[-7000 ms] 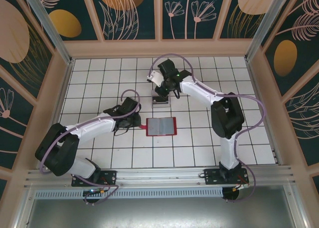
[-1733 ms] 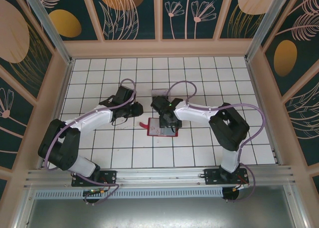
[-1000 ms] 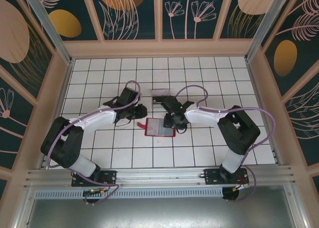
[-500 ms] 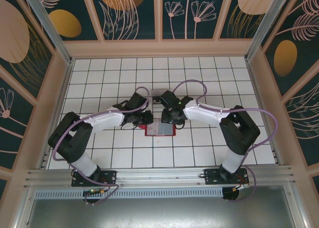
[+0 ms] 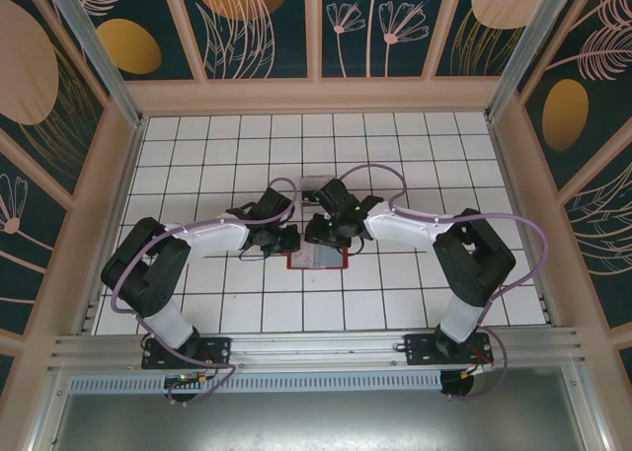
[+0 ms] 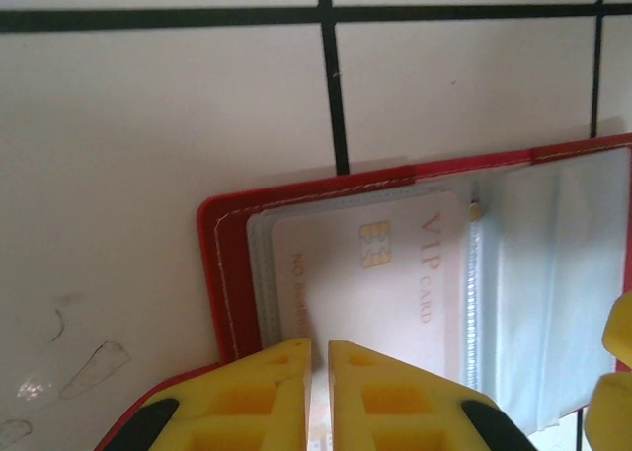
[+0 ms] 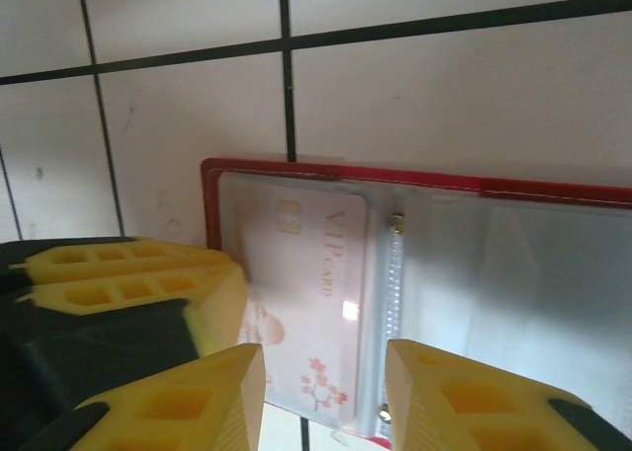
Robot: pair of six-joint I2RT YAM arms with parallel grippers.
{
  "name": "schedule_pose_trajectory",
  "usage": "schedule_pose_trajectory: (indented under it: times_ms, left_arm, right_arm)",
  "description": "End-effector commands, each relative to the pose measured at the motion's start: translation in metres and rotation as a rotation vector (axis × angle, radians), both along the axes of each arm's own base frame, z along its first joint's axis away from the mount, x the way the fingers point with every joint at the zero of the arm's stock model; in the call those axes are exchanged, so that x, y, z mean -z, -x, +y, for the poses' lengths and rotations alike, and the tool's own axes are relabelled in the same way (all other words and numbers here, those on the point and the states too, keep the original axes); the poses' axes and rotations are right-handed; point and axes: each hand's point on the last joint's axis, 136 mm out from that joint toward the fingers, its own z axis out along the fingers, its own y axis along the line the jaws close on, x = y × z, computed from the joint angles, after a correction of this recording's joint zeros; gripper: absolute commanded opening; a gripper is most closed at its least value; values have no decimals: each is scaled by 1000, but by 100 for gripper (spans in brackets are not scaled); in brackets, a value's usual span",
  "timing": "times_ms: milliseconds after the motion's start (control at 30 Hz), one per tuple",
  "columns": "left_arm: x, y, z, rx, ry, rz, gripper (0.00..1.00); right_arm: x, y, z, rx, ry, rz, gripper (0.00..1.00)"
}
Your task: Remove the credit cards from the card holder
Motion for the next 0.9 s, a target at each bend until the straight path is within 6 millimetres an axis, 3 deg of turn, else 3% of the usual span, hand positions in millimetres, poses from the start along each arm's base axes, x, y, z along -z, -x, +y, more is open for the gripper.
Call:
schedule_pose_trajectory:
  times_ms: [0,367,700,867]
  left_arm:
    - [12,11,9,-1,-37,35,15]
    - [15,13,11,-7,-40,38,12]
    - [14,12,12,-11,-43,33,13]
    - [13,11,12,-13,-45,29,13]
  right_arm:
    - [8,-1,12,0,-73,38,36]
    - [27,1,18,-8,-79,79,30]
    - [46,3,7,2,-3,98,28]
    - [50,1,-9,14,99,77,27]
